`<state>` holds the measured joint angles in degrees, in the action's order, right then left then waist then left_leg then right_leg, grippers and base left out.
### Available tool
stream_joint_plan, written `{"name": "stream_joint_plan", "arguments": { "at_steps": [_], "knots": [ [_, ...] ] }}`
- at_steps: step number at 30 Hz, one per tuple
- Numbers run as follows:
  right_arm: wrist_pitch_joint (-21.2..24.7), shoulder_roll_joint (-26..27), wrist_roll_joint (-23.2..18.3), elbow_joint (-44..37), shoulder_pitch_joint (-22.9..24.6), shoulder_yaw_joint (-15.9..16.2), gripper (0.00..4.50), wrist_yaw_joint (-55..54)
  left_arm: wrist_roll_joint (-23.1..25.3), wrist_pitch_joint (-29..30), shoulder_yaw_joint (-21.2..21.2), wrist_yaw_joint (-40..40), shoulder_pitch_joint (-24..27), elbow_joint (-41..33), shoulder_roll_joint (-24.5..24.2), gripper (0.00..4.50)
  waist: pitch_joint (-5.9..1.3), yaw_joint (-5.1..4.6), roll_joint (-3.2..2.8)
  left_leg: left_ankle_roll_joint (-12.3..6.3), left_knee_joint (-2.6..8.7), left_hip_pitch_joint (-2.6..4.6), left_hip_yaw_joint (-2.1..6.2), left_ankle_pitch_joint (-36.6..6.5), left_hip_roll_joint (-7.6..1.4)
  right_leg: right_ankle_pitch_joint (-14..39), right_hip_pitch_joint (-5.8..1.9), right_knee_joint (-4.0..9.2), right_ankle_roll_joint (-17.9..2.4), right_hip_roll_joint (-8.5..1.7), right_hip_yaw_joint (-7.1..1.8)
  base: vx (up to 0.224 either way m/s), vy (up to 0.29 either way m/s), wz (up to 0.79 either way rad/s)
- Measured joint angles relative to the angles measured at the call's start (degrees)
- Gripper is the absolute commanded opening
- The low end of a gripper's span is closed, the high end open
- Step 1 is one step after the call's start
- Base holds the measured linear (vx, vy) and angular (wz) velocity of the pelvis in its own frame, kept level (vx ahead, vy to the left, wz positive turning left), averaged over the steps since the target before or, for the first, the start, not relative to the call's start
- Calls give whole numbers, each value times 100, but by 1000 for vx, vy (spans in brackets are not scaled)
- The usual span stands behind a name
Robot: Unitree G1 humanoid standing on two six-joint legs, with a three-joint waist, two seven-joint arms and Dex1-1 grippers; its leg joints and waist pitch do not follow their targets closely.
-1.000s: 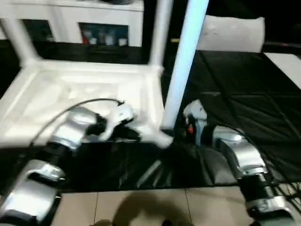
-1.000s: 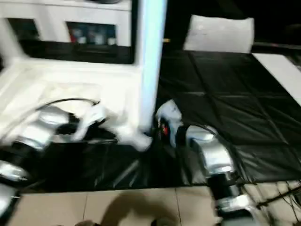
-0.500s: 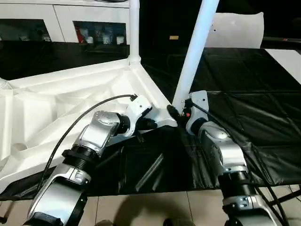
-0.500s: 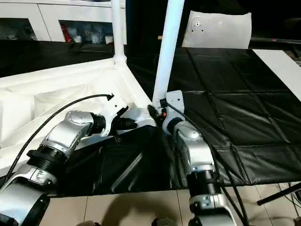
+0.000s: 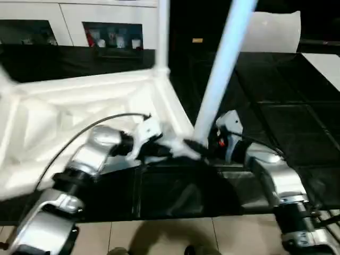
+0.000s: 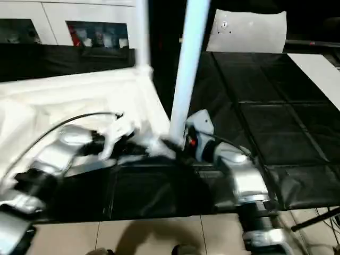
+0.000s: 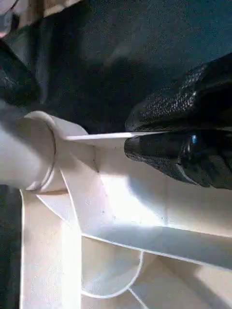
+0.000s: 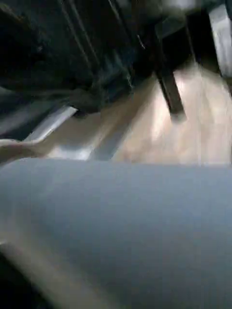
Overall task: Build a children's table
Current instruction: Rotate leg to tighten
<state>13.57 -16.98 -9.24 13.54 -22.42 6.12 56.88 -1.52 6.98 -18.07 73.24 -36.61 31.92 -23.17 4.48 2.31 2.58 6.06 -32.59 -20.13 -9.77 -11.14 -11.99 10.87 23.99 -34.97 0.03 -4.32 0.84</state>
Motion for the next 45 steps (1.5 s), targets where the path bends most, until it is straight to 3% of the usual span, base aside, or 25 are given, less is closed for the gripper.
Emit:
{"name": "stream_joint_plan", "arguments": {
  "at_steps": [5,12,19,31,37,42,45],
  "knots": [
    [-85,-377,-133,64,-30,134,443,891,-47,-436,-92,674,-44,218,-201,0,8,19,19,-2,-24,-9,0,-1,2,-5,-7,1,-8,-17,-7,0,0,0],
    [-125,-833,-238,229,-260,480,374,2031,-7,-920,-332,1421,-255,482,-456,0,12,97,27,-20,-27,-9,1,10,0,-5,-4,-8,-9,-8,2,0,0,0],
    [-279,-922,-236,466,-438,775,308,2623,-69,-1319,-660,1708,-492,711,-619,0,17,129,42,-32,-40,-15,0,17,-3,-6,-2,-14,-10,-10,1,0,0,0],
    [-437,-831,-244,707,-563,786,206,2731,-231,-1597,-904,1719,-628,947,-682,0,15,142,53,-32,-42,-12,1,17,-2,-6,-3,-22,-10,-10,4,0,0,0],
    [-423,-767,-248,701,-534,772,194,2695,-224,-1609,-861,1752,-641,1006,-690,0,15,138,52,-31,-50,-9,1,17,-2,-7,-4,-30,-11,-9,4,0,0,0],
    [-156,-571,-422,449,-161,514,191,2181,-194,-1258,-674,1568,-576,951,-603,0,14,132,51,-1,-51,2,0,0,-2,-11,-10,-33,-18,-7,3,0,0,0],
    [18,-265,-385,247,140,241,191,1299,-157,-664,-440,929,-402,683,-563,0,12,102,46,11,-51,9,1,7,-1,-21,-38,-32,-32,-7,-1,0,0,0]
  ]
}}
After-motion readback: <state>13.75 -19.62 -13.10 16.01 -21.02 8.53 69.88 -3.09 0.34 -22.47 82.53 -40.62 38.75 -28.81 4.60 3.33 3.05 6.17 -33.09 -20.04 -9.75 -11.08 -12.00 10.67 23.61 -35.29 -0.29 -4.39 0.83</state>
